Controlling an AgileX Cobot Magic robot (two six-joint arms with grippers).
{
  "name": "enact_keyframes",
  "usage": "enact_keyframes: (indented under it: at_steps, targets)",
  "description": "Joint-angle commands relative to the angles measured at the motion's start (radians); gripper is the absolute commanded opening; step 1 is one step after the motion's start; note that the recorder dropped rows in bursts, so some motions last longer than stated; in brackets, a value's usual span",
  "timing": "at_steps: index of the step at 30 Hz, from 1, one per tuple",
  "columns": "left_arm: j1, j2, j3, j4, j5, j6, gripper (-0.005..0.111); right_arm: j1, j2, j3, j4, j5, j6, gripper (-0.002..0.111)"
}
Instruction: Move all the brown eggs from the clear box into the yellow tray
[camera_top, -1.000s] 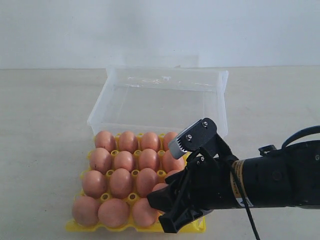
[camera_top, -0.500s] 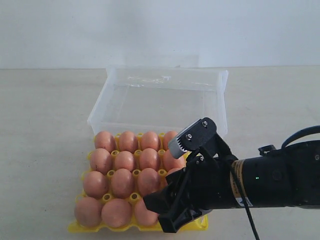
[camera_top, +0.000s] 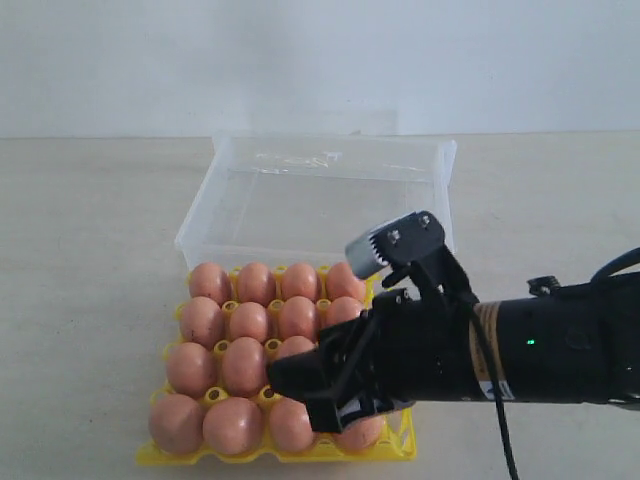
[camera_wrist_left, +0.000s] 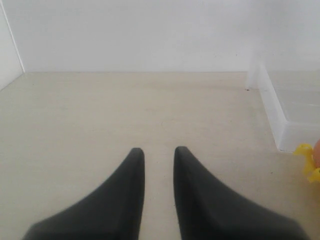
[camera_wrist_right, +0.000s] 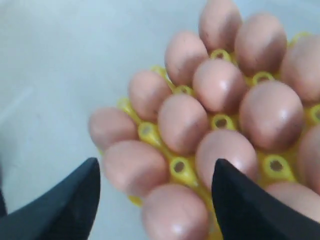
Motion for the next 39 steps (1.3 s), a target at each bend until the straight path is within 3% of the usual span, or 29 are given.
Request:
enact_keyframes:
  at_steps: [1,4,7,12,15,17,21,24,30,39]
  targets:
    - [-0.009,-0.002,-0.001,0.002,-0.001,-0.005,0.022,-0.007,-0.154,-0.032,0.006,-0.023,0.013,0.054]
    - [-0.009,-0.002,-0.001,0.002,-0.001,-0.005,0.022,-0.007,-0.268,-0.106,0.006,0.179,-0.092,0.033]
    - [-0.009,-0.002,-0.001,0.002,-0.001,-0.005,0.022,-0.007,-0.363,-0.214,0.006,0.527,-0.195,-0.001]
    - [-0.009,-0.002,-0.001,0.002,-0.001,-0.005,0.022,-0.007,-0.450,-0.356,-0.035,1.091,-0.221,0.000]
    - [-0.009,-0.002,-0.001,0.002,-0.001,-0.005,0.022,-0.007,-0.506,-0.381,-0.061,1.262,-0.229,0.000]
    - [-0.009,-0.002,-0.001,0.002,-0.001,-0.005,0.022,-0.007,-0.565,-0.366,-0.063,1.251,-0.245,0.000]
    - [-0.009,-0.002,-0.001,0.002,-0.001,-0.005,0.022,-0.007,-0.789,-0.255,-0.065,1.008,-0.247,0.000]
    - [-0.009,-0.002,-0.001,0.002,-0.001,-0.005,0.022,-0.007,-0.974,-0.140,-0.041,0.945,-0.227,0.000]
    - [-0.009,-0.002,-0.001,0.002,-0.001,-0.005,0.022,-0.007,-1.225,0.018,0.173,0.954,-0.226,0.000]
    - [-0.009,-0.002,-0.001,0.004,-0.001,-0.005,0.022,-0.007,-1.338,0.050,0.359,1.098,-0.218,0.000]
